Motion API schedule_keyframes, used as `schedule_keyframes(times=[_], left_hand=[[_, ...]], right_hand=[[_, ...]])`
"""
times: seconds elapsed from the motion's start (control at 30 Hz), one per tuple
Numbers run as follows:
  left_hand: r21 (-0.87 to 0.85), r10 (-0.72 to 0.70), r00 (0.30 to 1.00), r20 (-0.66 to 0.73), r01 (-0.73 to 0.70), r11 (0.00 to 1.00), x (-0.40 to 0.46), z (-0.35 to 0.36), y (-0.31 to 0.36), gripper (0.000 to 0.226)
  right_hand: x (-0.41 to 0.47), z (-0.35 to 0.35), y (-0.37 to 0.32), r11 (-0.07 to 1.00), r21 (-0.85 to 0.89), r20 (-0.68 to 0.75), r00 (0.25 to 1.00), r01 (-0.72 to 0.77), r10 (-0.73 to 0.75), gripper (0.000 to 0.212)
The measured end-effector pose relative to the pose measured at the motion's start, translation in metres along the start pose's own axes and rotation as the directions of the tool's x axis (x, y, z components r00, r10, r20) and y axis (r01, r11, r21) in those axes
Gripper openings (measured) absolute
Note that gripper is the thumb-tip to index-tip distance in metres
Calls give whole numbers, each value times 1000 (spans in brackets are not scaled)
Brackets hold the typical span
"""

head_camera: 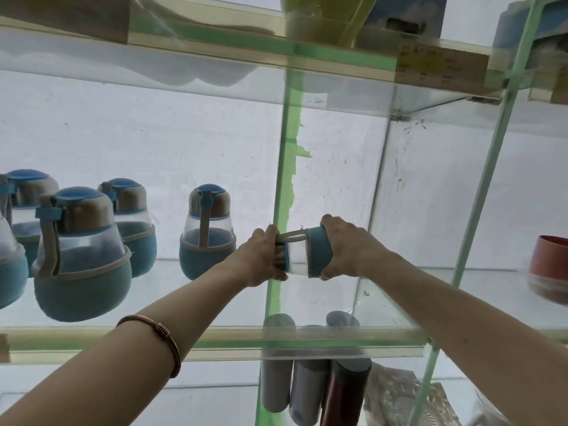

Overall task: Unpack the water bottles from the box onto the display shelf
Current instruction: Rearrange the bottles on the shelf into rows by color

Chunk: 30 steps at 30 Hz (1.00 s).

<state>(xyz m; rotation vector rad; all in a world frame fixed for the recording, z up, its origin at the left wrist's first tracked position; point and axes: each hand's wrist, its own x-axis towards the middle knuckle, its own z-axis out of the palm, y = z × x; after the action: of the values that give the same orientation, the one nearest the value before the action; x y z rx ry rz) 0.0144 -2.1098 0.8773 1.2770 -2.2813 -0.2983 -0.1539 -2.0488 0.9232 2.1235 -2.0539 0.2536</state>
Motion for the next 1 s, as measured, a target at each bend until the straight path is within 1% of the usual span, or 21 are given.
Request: schedule_keyframes(times=[0.1,0.17,0.23,0.27,0.37,0.47,0.57,0.7,0.77,0.83,0.93,1.0], left_hand=[[-10,13,1000,-27,-13,1000,0,0,0,61],[-2,31,999,-37,-31,1000,-3,-7,2,60],[-11,81,994,-67,-82,997,-7,-18,8,61],[-28,111,990,-81,-113,993,-9,-23,12,62],[-83,196,975,-102,-204,975,-20,-38,21,65],[-159,262,958,-118,-278,947,-32,-52,21,68],[-328,234,957,-170,-279,903,-49,-67,20,76],[-486,168,957,-237,-266,832,-69,-83,14,67],[-507,136,955,-265,-258,822,-77,-90,7,67],[-496,113,950,-292,-251,831,-85,-97,0,71],[-494,80,937,-339,-250,833,-94,-105,-9,78],[-495,54,927,-371,-246,833,-100,-110,-15,78]], right_hand=[[2,1,-1,1000,27,13,1000,-13,13,78],[-1,2,-1,1000,-17,9,1000,2,-2,79],[-7,1,1,998,-60,5,1000,10,-9,83],[-10,0,3,999,-53,-1,1000,3,-3,85],[-25,-3,8,997,76,-13,1000,-20,21,84],[-39,-4,6,976,219,-42,999,-5,15,77],[-51,-6,-4,930,363,-98,995,63,-29,61],[-60,-1,-27,829,545,-127,990,126,-66,53],[-62,2,-42,766,627,-117,989,146,-93,42],[-62,5,-57,705,692,-101,988,157,-120,33],[-57,11,-78,626,764,-77,985,158,-156,29],[-51,17,-93,595,790,-59,984,151,-170,28]])
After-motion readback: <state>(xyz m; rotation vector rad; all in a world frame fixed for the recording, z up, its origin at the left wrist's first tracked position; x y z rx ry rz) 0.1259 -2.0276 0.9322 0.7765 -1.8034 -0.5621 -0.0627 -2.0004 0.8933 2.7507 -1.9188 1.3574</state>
